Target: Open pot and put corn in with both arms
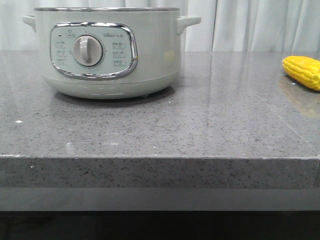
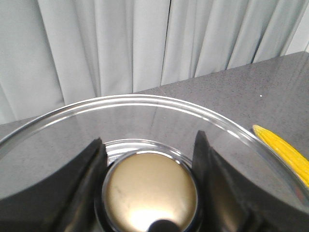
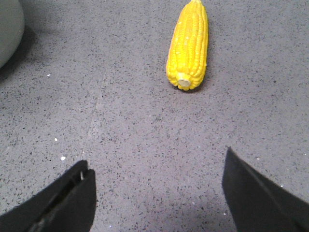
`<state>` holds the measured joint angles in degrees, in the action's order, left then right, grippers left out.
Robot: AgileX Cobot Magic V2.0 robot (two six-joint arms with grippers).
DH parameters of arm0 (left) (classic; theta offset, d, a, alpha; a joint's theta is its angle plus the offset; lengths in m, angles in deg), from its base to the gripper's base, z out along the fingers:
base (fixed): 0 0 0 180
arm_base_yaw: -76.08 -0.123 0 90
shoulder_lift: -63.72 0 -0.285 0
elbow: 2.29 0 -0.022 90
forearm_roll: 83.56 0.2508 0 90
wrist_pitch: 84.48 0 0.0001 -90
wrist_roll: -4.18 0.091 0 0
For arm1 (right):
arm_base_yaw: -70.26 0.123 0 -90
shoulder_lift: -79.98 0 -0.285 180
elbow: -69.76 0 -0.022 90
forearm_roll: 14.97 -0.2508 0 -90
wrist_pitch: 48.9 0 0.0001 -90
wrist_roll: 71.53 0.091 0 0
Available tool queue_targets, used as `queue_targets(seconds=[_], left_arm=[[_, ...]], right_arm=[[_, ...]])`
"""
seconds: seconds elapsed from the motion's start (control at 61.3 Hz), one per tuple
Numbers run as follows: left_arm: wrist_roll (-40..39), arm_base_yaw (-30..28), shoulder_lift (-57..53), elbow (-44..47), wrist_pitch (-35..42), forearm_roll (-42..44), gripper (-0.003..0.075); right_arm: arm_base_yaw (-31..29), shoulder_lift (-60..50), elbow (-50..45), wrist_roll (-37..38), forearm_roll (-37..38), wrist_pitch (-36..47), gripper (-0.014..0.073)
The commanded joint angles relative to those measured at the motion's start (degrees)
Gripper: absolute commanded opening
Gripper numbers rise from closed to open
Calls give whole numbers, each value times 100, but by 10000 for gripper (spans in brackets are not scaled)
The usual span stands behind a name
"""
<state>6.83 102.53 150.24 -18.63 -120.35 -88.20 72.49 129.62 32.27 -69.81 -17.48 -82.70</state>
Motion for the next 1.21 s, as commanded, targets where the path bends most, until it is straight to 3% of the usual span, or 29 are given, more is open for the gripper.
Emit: queue_targets(seconds=[0.0, 0.718, 0.946, 1.191], left_arm=[[-37, 41, -687, 118, 533, 7, 218], [-37, 41, -4156, 3827, 547, -101, 218], [-37, 41, -4611, 4222, 520, -101, 218], [-37, 41, -4621, 4223, 520, -101, 218]], right_arm=[[-8, 0, 190, -5, -13, 422, 561], [-8, 12, 190, -5, -13, 274, 561], [-307, 295, 415, 57, -13, 164, 561], [-504, 1445, 1353, 57, -13, -339, 561]])
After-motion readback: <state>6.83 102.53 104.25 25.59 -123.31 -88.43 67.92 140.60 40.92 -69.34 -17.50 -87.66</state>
